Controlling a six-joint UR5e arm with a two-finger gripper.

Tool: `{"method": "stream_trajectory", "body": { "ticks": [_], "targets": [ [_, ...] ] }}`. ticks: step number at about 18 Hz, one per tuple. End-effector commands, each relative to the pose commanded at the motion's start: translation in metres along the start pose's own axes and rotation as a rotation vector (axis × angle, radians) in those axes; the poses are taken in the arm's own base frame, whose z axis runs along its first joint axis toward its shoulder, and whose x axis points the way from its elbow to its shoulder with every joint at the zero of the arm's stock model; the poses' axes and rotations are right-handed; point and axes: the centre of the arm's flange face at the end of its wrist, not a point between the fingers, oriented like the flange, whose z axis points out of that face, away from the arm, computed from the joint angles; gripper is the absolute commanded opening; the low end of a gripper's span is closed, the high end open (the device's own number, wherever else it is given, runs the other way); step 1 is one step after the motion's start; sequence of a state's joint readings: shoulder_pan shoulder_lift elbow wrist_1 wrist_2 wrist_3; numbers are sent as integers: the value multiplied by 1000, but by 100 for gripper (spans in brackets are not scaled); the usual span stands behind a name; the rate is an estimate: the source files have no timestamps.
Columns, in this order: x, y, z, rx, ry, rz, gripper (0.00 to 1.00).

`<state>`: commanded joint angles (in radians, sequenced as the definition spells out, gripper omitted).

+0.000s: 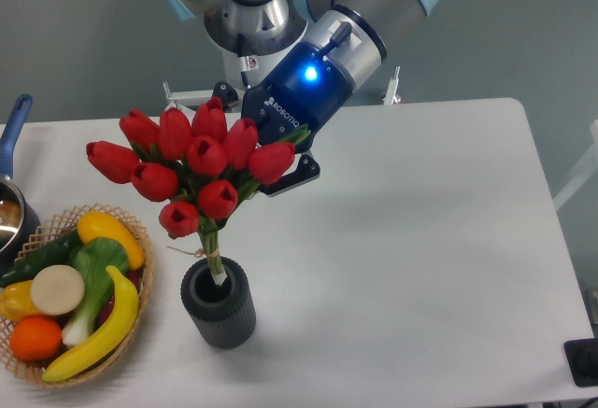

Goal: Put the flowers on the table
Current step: 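Hold the red tulip bunch by the stems in the gripper, then lift the tulips up out of the black vase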

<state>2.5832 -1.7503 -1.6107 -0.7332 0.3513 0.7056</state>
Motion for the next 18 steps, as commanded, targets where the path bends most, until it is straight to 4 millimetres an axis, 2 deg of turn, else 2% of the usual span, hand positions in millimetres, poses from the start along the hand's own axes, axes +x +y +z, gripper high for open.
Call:
{"method": "stream_trajectory", "body": {
  "ticks": [3, 7, 12, 18],
  "targets": [
    [2, 5, 0, -2, 1, -7, 40],
    [3, 1, -2, 0, -1, -3, 40],
    [-4, -1, -13, 4, -25, -7, 40],
    [-6, -5, -13, -42, -82, 16, 40]
  ]
}}
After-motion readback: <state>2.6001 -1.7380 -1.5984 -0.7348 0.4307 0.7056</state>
